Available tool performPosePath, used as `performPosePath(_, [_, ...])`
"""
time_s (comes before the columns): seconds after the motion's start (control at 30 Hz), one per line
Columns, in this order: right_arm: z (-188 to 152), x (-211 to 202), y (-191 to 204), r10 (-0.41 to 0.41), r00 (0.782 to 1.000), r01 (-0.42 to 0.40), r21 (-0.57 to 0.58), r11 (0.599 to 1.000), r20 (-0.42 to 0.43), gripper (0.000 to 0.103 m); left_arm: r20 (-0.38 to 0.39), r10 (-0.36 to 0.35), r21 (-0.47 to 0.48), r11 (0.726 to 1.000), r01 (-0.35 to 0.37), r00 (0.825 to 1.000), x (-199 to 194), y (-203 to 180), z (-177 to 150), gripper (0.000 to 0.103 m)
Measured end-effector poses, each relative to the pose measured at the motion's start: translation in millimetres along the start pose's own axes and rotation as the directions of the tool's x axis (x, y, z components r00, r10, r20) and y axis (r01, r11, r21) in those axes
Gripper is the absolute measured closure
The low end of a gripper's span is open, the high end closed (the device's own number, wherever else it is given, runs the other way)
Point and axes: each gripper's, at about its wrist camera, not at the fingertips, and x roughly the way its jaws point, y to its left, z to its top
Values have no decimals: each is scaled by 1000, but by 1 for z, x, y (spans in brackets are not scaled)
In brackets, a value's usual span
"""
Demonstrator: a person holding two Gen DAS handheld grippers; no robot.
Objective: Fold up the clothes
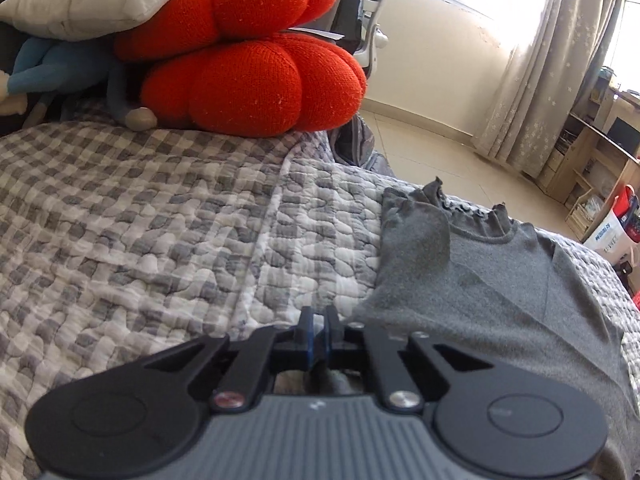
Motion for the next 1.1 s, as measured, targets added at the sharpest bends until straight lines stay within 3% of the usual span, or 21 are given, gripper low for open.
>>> performPosePath(0.1, [0,3,1,0,1000,0,-4,1000,-1,36,8,29,-19,999,-28,1000,1,11,2,102])
performPosePath(0.2, [-1,4,2,-1,1000,1,-10,1000,1,35,-6,-38,-48,998,38,999,-4,16,1,100])
performPosePath(0.23, [-1,4,1,2,1000,-2,-8,1000,1,34,-2,-62,-52,997,62,998,-7,16,1,92])
performPosePath(0.3, [0,5,0,7,1000,-7,-5,1000,1,33,8,-106,-55,993,106,994,-10,13,1,67])
performPosePath(0.33, [0,5,0,10,1000,-10,-4,1000,1,33,12,-121,-54,991,122,993,-11,12,1,49])
performPosePath(0.37, [0,5,-1,12,1000,-12,0,1000,2,33,17,-132,-54,990,132,991,-11,10,1,41])
performPosePath(0.43, [0,5,-3,17,1000,-17,6,1000,3,33,33,-137,-44,989,139,990,-13,7,3,39])
performPosePath(0.57, [0,4,-3,19,1000,-19,6,1000,3,34,87,-102,29,995,99,991,-22,-6,7,39])
performPosePath(0.67, [0,3,-4,22,1000,-22,11,1000,5,34,106,-106,141,986,91,989,-30,-19,4,39])
performPosePath(0.73, [0,3,-3,24,1000,-24,15,1000,7,34,100,-113,226,970,88,988,-31,-28,0,39])
performPosePath(0.87, [0,3,-4,27,1000,-27,19,999,9,34,91,-62,409,912,20,994,-21,-45,-18,42])
performPosePath(0.9, [0,3,-5,28,1000,-28,20,999,9,34,91,-44,451,893,-2,995,-18,-48,-24,45])
performPosePath(0.97, [0,2,-5,29,1000,-29,22,999,10,34,120,-6,524,850,-58,993,-15,-53,-33,65])
performPosePath(1.0, [0,2,-5,29,1000,-30,22,999,10,34,139,11,558,825,-88,990,-14,-56,-38,69])
performPosePath(1.07, [0,2,-5,29,1000,-29,23,999,10,34,174,37,605,784,-136,984,-13,-61,-43,94])
performPosePath(1.1, [0,2,-5,30,999,-30,24,999,10,34,182,50,620,770,-154,982,-12,-63,-44,96])
